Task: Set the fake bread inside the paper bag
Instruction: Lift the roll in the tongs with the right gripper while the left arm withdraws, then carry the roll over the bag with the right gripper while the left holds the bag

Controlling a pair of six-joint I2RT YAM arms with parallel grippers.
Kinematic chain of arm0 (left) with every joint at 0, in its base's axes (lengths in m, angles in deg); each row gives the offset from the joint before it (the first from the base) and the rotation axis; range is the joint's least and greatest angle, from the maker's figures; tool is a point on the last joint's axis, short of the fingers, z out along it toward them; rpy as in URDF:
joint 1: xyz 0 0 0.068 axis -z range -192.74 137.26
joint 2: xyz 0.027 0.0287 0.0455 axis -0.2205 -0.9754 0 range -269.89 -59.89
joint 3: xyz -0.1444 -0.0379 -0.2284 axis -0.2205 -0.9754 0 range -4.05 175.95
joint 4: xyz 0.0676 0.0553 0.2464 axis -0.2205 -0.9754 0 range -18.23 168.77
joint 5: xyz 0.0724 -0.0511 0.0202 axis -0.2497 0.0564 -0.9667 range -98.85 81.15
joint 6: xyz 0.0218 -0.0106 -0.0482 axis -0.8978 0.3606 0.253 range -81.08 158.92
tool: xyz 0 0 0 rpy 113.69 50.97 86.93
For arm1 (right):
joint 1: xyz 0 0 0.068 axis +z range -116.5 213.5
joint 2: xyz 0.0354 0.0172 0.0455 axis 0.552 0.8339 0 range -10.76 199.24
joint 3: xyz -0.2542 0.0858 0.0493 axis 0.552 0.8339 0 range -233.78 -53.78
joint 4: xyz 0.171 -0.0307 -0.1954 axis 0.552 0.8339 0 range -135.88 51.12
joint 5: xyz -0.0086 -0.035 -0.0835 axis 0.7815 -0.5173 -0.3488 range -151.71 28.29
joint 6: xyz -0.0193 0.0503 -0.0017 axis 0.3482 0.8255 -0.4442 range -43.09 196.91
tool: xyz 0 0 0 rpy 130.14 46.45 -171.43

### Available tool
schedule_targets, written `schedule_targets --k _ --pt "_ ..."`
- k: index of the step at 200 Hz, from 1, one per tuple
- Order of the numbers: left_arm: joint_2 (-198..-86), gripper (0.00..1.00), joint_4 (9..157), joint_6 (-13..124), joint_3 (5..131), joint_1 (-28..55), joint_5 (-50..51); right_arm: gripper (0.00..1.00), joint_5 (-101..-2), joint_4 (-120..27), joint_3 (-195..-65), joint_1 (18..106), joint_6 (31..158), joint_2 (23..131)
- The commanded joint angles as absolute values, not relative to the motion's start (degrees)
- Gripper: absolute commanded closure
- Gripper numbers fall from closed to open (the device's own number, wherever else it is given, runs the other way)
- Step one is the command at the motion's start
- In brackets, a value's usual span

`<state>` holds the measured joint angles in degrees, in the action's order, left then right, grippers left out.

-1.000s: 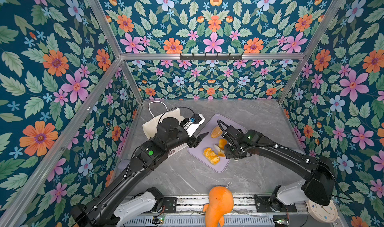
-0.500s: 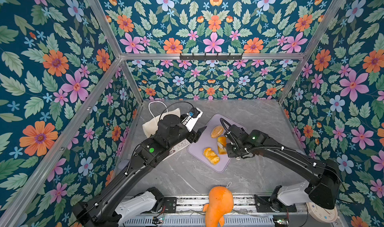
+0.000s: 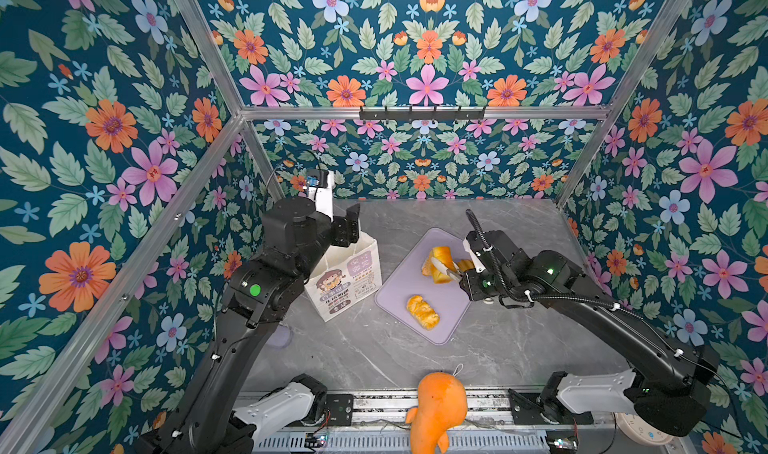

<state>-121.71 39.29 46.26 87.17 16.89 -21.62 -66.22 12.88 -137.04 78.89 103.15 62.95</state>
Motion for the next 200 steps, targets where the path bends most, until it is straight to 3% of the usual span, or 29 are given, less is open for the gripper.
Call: schedule_targets --k 1,26,54,89,153,175,200 --pt "-123.0 0.20 28.6 52.2 90.4 14.3 -30.7 0.71 -64.7 14.4 -141.3 77.1 98.6 62.9" --pt "-123.6 0.20 22.6 56.5 91.7 9.8 -31.3 0.71 -62.9 15.8 -148.1 74.7 94.9 64.5" --pt "-123.0 0.31 17.3 63.3 90.7 3.6 -32.1 0.71 -60.5 17.5 -158.0 72.2 90.6 68.7" --pt "-123.5 0.36 10.8 70.6 86.3 -3.0 -29.4 0.71 -56.0 19.4 -172.9 70.2 84.5 77.3" --pt "-118.9 0.37 16.1 71.0 73.6 -11.0 -19.8 0.71 -44.7 24.8 -198.6 68.5 78.7 94.3" --pt "-119.2 0.38 19.1 70.1 70.9 -14.2 -15.1 0.71 -39.7 24.2 -201.5 68.5 76.4 96.6" --pt "-119.2 0.46 22.7 68.4 68.6 -18.2 -8.0 0.71 -32.6 22.7 -199.9 68.5 70.3 96.7"
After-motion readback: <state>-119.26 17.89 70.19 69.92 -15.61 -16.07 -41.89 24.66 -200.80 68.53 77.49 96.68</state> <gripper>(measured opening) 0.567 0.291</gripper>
